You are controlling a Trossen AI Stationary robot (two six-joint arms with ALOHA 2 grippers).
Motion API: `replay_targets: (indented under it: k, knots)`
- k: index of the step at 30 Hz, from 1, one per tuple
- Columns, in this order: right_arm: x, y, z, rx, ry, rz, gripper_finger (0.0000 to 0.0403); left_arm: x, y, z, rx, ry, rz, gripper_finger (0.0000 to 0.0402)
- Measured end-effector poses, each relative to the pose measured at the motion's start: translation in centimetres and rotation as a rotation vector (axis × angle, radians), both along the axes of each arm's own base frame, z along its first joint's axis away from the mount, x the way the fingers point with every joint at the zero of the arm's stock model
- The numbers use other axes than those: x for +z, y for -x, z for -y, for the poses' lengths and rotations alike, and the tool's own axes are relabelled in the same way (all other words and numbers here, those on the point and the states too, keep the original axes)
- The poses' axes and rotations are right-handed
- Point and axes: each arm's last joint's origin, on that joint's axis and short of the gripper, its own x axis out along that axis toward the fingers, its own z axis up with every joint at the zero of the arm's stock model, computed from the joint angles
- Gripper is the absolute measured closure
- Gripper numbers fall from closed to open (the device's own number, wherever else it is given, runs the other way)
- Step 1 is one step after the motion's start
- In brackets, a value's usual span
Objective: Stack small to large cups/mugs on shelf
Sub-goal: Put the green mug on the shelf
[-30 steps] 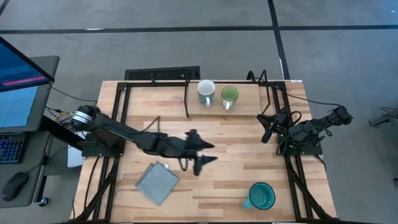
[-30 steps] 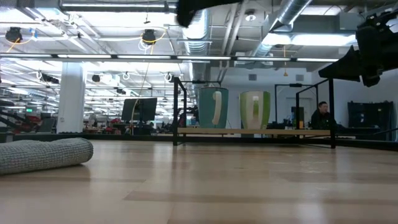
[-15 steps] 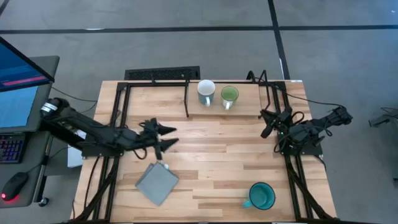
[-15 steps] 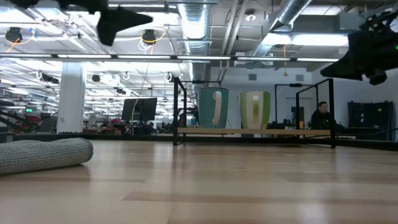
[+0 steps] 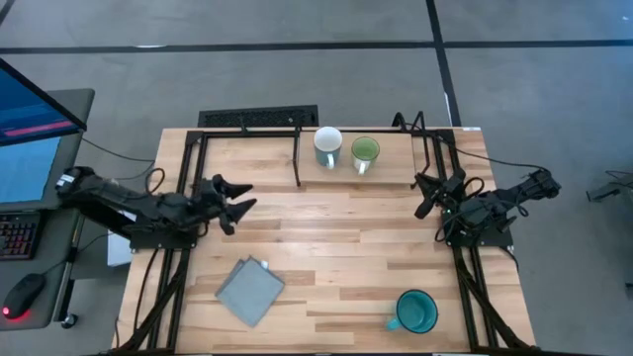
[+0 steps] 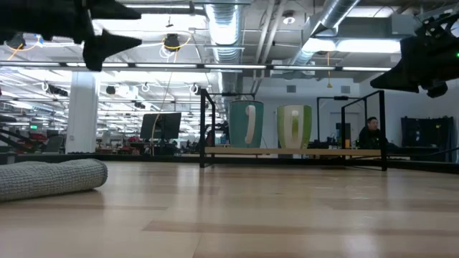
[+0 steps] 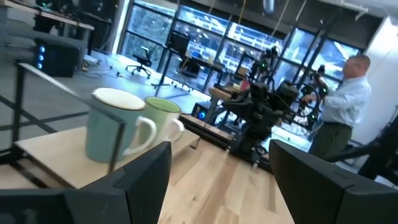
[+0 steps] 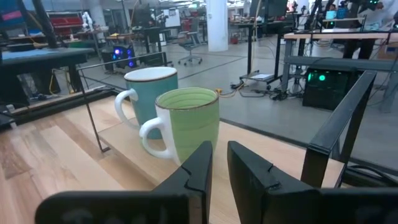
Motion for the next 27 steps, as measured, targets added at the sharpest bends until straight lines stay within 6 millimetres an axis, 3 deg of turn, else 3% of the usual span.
replay_targets:
  k: [16, 22, 27]
  knots:
    - [0.0, 0.2, 0.2, -0.089, 0.016, 0.014, 0.0329, -1.3, 2.6, -2.3, 0.065, -0.075, -0.013, 0.014]
    - [0.0, 0.2, 0.3, -0.109, -0.055, 0.091, 0.0329, -1.5, 3.1, -3.0, 0.075, -0.078, -0.032, 0.014]
    - [0.0, -0.2, 0.4, -0.02, -0.151, 0.139, 0.0329, -1.6, 3.5, -3.4, 0.108, -0.094, -0.042, 0.014]
